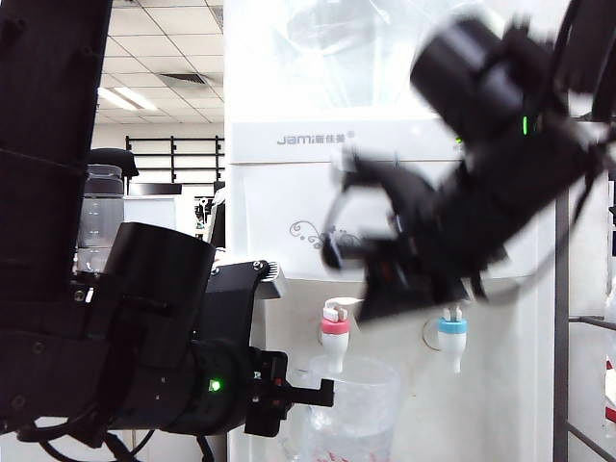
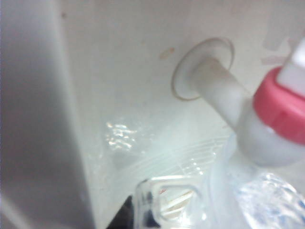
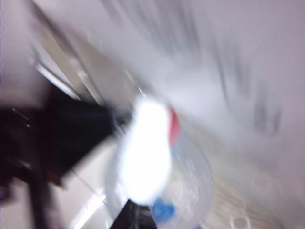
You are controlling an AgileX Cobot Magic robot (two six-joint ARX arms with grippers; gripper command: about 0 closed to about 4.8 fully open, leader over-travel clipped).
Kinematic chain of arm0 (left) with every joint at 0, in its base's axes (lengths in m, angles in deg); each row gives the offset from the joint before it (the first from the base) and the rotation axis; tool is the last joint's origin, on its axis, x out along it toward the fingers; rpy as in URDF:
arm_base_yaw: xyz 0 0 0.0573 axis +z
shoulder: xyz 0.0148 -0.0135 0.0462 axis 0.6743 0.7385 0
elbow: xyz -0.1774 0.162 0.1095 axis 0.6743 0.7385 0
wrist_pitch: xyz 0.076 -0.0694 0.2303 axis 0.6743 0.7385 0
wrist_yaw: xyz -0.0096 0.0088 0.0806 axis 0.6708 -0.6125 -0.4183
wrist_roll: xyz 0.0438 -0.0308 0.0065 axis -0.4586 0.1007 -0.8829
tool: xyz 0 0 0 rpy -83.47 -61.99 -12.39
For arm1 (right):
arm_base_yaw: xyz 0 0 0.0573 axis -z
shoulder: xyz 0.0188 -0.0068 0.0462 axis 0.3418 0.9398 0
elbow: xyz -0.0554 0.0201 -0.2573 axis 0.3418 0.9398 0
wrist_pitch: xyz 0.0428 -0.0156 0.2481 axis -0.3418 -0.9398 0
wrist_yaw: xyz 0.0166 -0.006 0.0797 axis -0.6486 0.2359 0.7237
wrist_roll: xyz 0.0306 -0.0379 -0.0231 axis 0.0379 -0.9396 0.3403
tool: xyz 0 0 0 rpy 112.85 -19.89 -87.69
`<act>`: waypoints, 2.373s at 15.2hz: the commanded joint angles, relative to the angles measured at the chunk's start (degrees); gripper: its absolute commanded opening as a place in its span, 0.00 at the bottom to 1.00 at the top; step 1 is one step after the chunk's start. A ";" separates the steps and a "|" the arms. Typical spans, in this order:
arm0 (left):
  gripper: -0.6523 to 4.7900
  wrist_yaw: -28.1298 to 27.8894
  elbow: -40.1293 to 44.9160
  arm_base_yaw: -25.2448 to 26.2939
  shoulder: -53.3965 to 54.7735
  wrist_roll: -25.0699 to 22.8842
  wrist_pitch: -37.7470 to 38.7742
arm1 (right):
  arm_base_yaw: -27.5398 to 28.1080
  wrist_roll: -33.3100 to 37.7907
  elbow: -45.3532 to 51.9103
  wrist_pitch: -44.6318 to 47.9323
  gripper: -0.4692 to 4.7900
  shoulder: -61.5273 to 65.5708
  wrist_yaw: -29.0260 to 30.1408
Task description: Pick up the plastic mug from the left desk, go to the hot water outlet of the water dispenser, press the vertical switch to get some water, then put the mug back on the desk.
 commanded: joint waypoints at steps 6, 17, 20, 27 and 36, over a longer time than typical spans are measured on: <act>0.11 -1.73 -1.09 0.52 -1.05 0.02 -3.78 | 0.00 0.90 -0.15 -4.42 0.08 -8.33 -1.51; 0.11 -1.73 -1.09 0.52 -1.05 0.02 -3.78 | 0.04 0.92 -0.15 2.23 0.08 -1.42 -1.49; 0.11 -1.73 -1.09 0.52 -1.05 0.02 -3.80 | 0.07 0.92 -0.15 2.27 0.08 -1.42 -1.49; 0.11 -1.73 -1.20 0.52 -1.05 0.02 -3.76 | 0.04 0.92 -0.13 2.14 0.08 1.05 -1.49; 0.11 -1.73 -1.22 0.52 -1.05 0.02 -3.76 | 0.00 1.05 -0.13 -0.02 0.08 1.05 -1.27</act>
